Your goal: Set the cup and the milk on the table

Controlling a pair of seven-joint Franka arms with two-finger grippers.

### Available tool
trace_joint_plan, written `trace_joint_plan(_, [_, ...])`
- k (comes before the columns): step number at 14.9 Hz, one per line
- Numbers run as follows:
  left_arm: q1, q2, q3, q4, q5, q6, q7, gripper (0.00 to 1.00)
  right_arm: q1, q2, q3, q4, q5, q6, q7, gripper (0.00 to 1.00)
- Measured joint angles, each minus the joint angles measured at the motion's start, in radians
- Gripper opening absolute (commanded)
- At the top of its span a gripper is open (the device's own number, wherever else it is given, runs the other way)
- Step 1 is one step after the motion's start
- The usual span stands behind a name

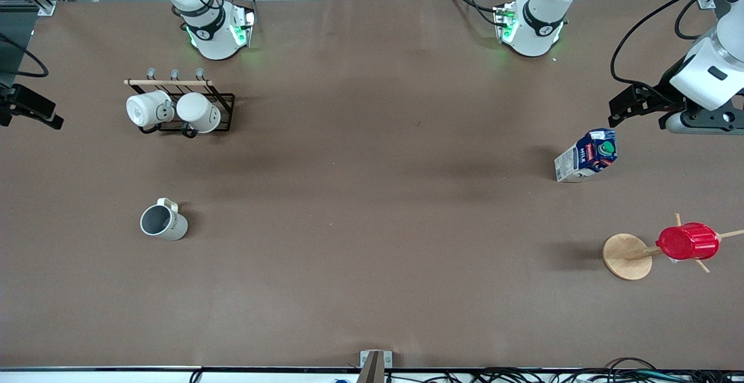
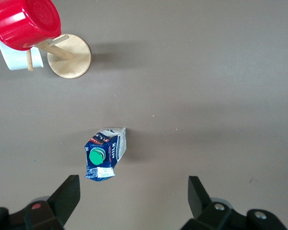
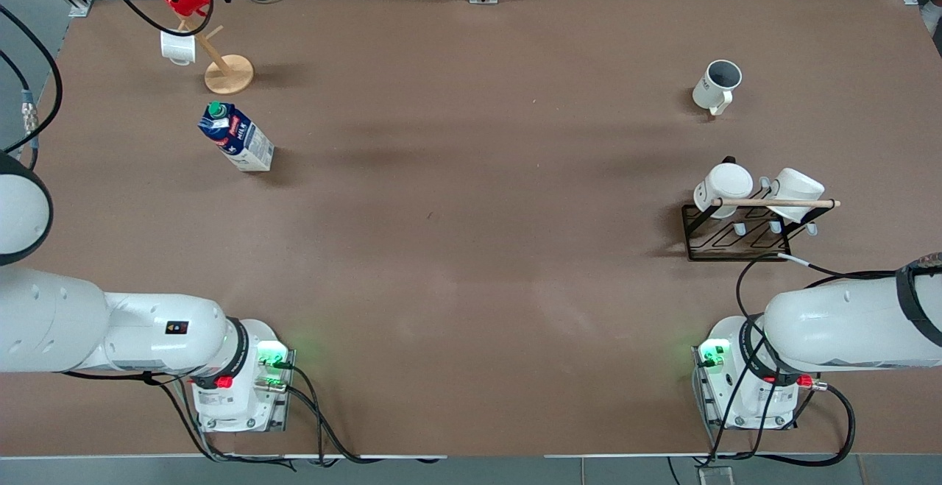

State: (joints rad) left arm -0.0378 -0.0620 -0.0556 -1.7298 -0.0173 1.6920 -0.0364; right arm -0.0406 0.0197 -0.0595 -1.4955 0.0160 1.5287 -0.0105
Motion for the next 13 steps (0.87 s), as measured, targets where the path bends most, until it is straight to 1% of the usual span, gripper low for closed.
trace_joint_plan(7, [0.002,0.028,0.001,0.001,0.0,0.015,0.0,0.99,0.0,0.0,0.0,0.0,0.0,0.0,0.0,1.0])
trace_joint_plan(9, [0.016,0.039,0.002,0.001,0.0,0.021,0.0,0.97,0.0,0.0,0.0,0.0,0.0,0.003,0.0,1.0])
trace_joint_plan(13, [0.07,0.094,0.005,0.0,0.0,0.09,0.001,0.97,0.004,0.012,0.002,-0.017,0.0,0.08,-0.011,1.0])
